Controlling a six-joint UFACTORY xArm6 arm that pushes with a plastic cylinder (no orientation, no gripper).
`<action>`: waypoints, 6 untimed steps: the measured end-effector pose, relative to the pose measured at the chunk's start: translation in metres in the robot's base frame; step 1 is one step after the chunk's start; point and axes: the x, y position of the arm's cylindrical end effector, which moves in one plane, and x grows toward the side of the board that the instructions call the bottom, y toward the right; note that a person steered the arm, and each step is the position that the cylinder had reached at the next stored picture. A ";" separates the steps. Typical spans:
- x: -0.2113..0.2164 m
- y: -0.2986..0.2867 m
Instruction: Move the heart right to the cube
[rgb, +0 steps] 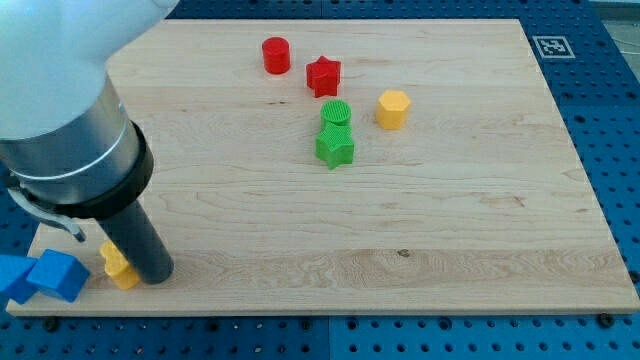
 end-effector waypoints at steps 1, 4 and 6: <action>0.000 -0.004; 0.005 -0.016; 0.008 -0.023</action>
